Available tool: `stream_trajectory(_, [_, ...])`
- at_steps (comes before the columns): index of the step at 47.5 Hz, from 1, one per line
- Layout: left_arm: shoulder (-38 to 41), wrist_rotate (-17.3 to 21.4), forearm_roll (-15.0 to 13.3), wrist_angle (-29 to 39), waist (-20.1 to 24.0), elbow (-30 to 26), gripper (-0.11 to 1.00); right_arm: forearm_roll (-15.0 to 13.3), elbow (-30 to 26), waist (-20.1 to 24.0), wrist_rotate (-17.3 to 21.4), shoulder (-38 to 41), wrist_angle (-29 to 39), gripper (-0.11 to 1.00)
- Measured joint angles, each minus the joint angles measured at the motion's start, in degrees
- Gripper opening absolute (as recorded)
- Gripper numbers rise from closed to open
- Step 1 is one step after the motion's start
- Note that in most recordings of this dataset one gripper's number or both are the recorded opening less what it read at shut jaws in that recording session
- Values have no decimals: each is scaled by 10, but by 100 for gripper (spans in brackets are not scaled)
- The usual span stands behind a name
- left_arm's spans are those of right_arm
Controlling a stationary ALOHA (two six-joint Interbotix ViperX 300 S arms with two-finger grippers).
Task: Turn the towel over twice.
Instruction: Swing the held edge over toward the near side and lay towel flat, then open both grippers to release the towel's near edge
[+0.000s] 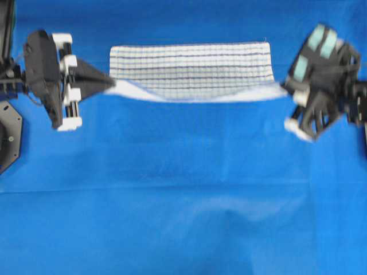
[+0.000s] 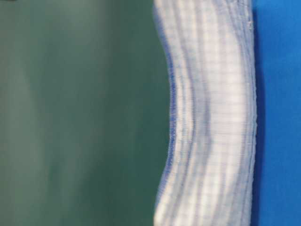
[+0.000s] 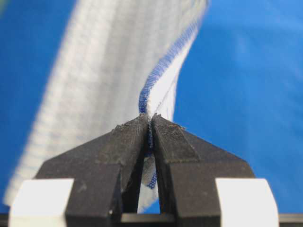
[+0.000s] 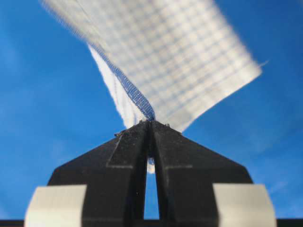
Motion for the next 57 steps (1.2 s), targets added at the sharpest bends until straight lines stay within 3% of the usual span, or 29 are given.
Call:
stream_trajectory(16, [71, -11, -1, -1, -134, 17, 3, 10, 49, 101, 174, 64, -76, 5])
stream_trajectory(23, [117, -41, -2, -2, -174, 12, 3, 10, 54, 125, 221, 105, -114, 5])
stream_trajectory(30, [147, -53, -2, -2, -189, 4, 3, 10, 52, 131, 236, 137, -131, 5])
stream_trajectory(57, [164, -53, -1, 34, -200, 1, 3, 10, 26, 132, 237, 195, -172, 5])
